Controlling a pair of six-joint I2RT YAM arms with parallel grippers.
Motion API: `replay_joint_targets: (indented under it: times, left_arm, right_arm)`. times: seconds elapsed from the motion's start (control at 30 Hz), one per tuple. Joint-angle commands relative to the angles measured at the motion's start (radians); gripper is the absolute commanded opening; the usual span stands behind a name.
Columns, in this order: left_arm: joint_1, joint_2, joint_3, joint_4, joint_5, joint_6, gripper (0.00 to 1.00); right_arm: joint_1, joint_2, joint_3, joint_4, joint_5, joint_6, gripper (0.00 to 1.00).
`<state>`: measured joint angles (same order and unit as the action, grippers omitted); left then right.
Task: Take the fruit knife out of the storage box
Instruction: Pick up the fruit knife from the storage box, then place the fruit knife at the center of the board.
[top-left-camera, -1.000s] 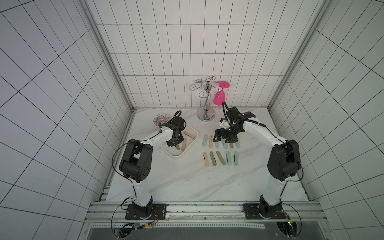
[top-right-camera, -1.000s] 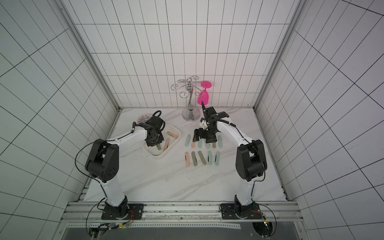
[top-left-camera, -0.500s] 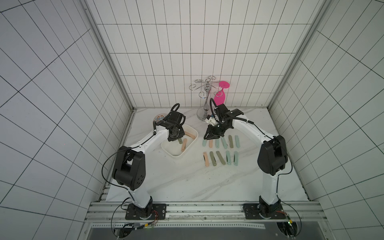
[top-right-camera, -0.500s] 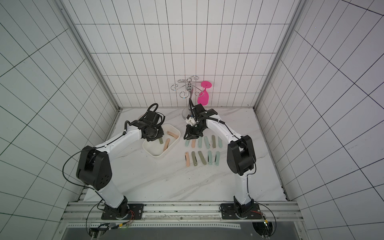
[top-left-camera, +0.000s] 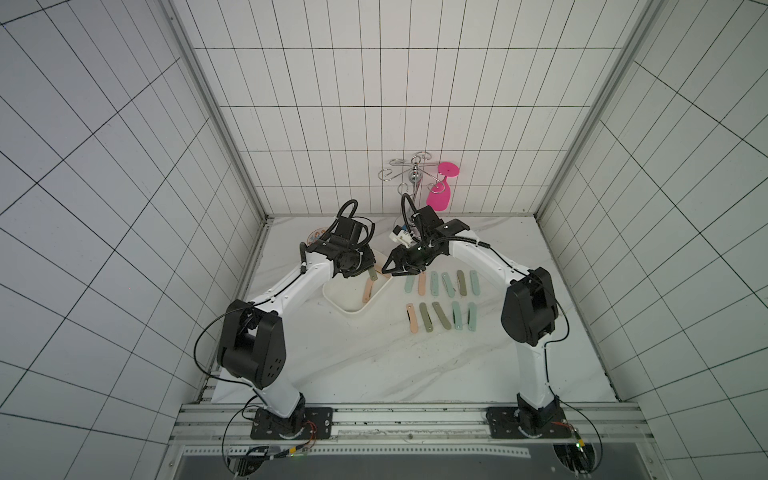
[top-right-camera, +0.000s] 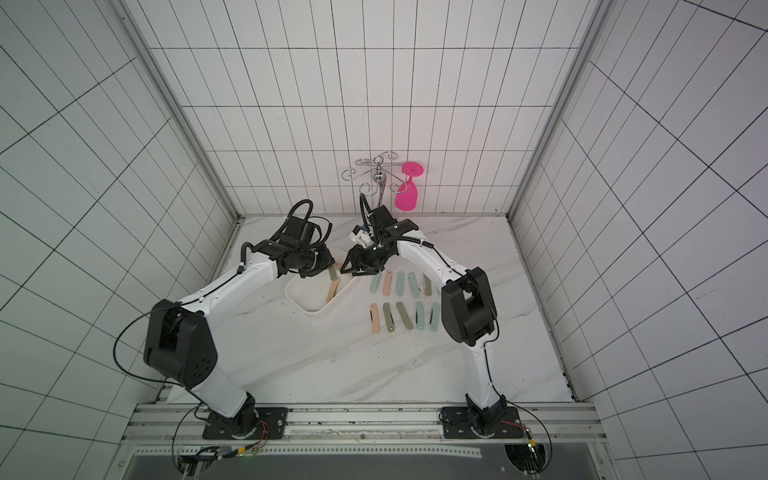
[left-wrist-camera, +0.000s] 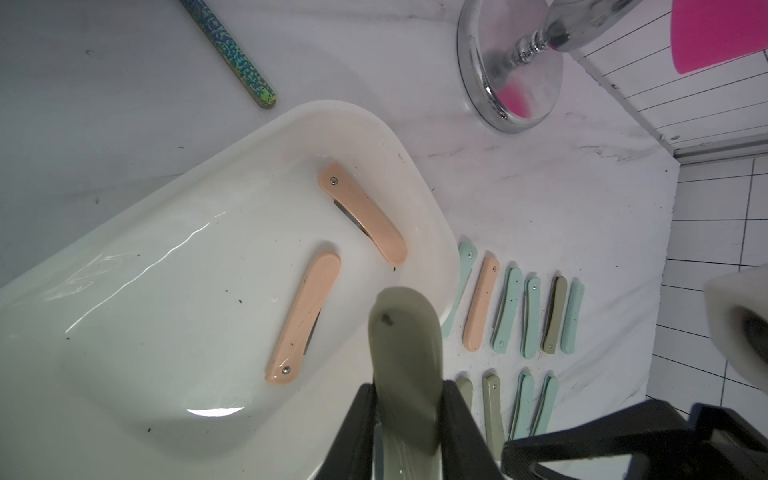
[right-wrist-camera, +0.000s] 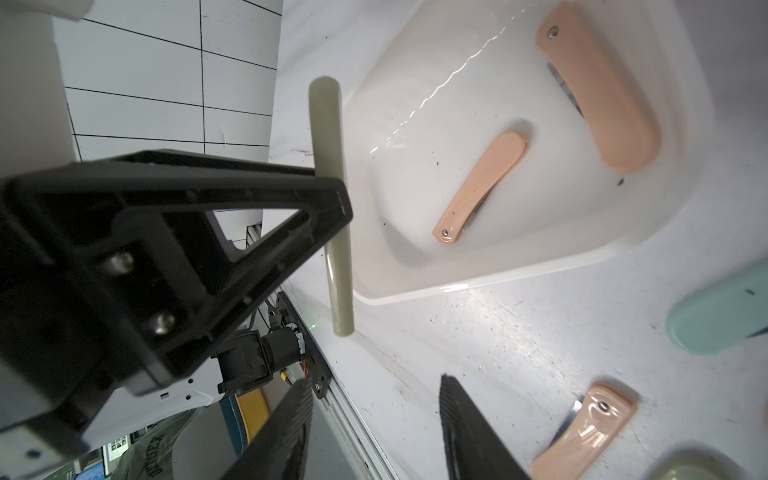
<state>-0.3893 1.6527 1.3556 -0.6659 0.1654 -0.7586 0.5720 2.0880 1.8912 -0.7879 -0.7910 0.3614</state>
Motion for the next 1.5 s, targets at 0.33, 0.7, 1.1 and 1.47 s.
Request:
replay_joint_targets:
  times: [0.33,0.7,1.1,1.47]
  left_arm:
    - [-0.016,-0.045,-0.013,0.052,0.057,-0.03,0.11]
    - [-0.018,-0.073,-0.042,0.075,0.086,-0.047,0.11]
    - [-0.023,-0.097,-0.086,0.107,0.101,-0.025,0.26]
    - [0.004,-0.188,-0.106,0.108,0.004,0.121,0.47]
  right_arm:
    - [0.043,0.033,0.052,0.077,-0.004,0.03,0.44]
    - [0.055,0.061,0.072,0.081,0.002,0.033,0.26]
    - [0.06,0.011,0.017,0.081,0.033,0.013,0.0]
    - [-0.007,-0.103,-0.079,0.023,0.055,-0.031,0.0]
